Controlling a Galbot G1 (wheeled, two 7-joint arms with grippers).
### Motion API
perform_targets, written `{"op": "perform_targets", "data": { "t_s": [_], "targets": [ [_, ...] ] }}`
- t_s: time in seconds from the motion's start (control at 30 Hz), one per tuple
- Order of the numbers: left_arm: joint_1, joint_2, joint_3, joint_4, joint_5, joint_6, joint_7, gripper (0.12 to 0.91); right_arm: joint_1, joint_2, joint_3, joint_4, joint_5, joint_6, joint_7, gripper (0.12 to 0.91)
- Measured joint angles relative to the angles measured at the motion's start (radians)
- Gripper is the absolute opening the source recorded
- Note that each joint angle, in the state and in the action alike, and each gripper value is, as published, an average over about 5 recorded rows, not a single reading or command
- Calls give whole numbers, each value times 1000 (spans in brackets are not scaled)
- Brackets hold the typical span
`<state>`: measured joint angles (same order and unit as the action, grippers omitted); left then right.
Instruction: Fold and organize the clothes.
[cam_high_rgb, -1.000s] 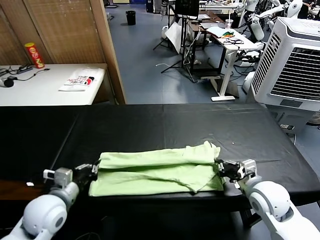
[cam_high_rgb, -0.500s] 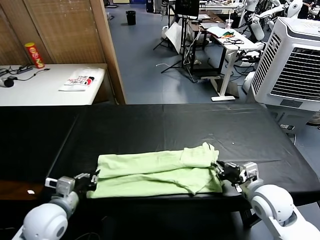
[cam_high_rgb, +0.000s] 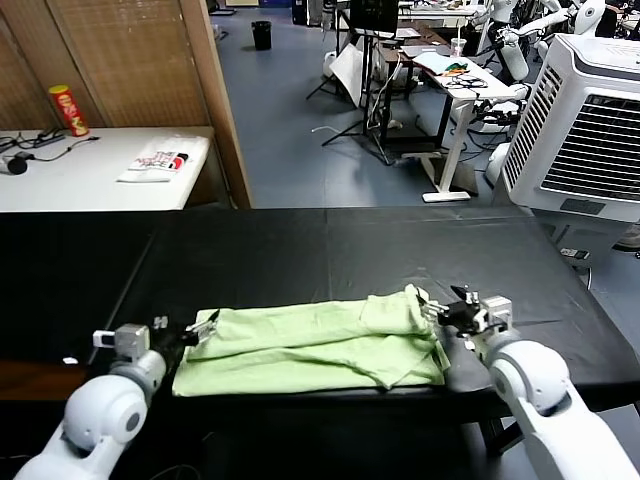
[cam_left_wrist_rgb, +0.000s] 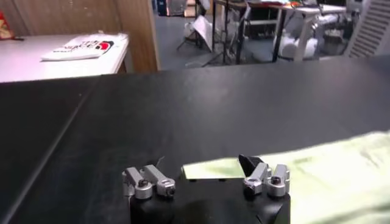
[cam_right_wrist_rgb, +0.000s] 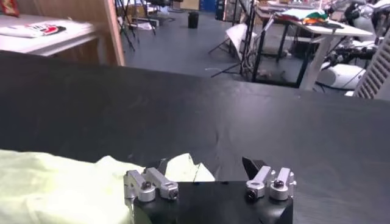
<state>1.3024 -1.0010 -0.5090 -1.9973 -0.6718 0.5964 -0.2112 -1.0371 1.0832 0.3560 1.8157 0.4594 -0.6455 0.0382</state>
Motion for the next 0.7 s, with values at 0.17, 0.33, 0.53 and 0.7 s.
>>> {"op": "perform_targets", "data": {
  "t_s": [0.17,0.33,0.53,0.7],
  "targets": [
    [-16,-31,7,56,-11,0,6,796,26,36,-21,-53,-22,14,-12,779],
    [-20,-45,9,82,-22,-3,9,673,29,63,-23,-88,-43,35,-21,622],
    [-30,-60,9,102,-13,-29,10,342,8,98,-5,-90,-100,80,12,292],
    [-51,-78,15,132,59,-69,27,142,-22,142,18,-81,-120,95,30,140]
  ]
}}
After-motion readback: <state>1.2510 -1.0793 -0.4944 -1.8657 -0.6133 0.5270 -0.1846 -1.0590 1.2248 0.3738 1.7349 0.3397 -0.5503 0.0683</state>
